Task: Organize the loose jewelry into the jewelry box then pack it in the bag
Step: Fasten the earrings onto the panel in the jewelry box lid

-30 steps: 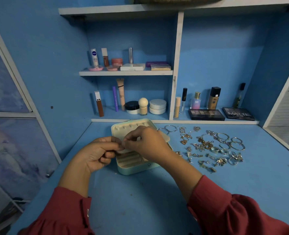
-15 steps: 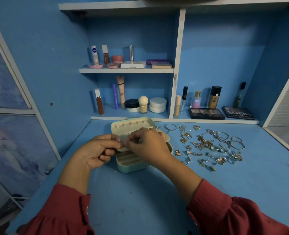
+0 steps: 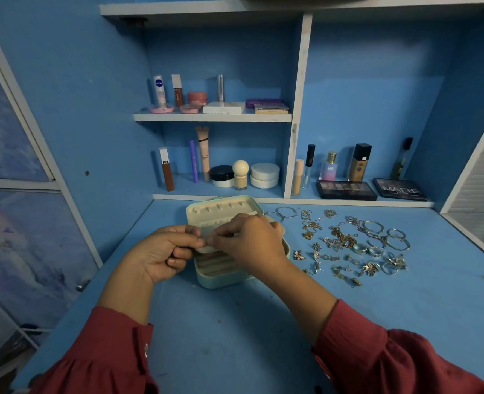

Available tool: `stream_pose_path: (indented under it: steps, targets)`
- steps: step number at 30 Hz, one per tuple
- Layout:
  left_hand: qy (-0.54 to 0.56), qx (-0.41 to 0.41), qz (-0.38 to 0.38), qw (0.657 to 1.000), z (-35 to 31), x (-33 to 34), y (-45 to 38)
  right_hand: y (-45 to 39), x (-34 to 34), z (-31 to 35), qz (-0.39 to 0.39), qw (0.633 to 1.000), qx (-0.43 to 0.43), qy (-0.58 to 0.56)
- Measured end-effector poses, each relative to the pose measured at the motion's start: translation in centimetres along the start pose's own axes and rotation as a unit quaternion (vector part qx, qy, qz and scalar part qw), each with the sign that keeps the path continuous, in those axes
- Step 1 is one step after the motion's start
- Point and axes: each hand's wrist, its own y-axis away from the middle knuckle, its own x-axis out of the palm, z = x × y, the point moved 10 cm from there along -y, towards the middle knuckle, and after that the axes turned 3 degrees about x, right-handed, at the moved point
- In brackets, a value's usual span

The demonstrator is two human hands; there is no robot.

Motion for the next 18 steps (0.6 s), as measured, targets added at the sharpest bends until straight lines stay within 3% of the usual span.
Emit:
stream_pose_path:
  steps: [5,10,14,18]
  targets:
    - [-0.009,-0.001,0.001,1.0,0.0,0.0,0.0,-0.3,0.1,0.0,0.029,1.0,-0.001,-0.001]
    - [-0.015,0.006,-0.003,1.0,-0.2,0.0,-0.1,-1.3,0.0,1.9,0.131,0.99,-0.044,0.01]
    - [-0.014,0.004,-0.009,1.0,-0.1,-0.2,-0.2,-1.7,0.2,3.8,0.172,0.973,-0.119,0.098]
    - [-0.005,0.0,-0.009,1.0,0.1,-0.3,-0.4,-1.9,0.6,4.2,0.206,0.962,-0.128,0.127]
